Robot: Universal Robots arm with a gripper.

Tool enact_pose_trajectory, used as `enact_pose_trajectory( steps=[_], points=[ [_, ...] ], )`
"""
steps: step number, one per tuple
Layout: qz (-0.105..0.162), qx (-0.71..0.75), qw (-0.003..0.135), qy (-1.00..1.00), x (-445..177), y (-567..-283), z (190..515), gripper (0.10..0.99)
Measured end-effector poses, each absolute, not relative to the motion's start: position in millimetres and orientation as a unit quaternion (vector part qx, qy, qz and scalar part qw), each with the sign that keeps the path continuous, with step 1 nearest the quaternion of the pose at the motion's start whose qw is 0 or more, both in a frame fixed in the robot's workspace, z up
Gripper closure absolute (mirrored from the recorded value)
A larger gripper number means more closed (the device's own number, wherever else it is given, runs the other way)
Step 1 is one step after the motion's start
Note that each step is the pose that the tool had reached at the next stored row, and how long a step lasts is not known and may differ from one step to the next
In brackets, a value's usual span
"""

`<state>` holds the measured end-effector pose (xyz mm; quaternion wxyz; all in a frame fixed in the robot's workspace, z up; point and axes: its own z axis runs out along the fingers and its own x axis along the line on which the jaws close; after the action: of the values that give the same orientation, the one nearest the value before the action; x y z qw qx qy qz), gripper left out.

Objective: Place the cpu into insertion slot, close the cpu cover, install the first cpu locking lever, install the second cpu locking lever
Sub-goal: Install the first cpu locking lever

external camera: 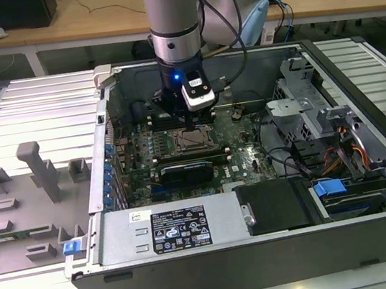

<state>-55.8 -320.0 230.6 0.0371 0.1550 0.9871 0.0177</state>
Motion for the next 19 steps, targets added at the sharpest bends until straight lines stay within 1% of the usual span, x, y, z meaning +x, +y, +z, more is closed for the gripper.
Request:
enact_pose_trajectory(
  steps=[6,11,14,19],
  points=[
    [0.017,0.153,0.037,0.987,-55.5,-328.5,230.6,0.98],
    [0.017,0.103,0.035,0.994,-55.2,-328.7,230.5,0.98],
    [0.017,0.079,0.033,0.996,-54.4,-328.7,230.4,0.98],
    [0.018,0.038,0.025,0.999,-47.3,-328.7,229.6,0.98]
  ],
)
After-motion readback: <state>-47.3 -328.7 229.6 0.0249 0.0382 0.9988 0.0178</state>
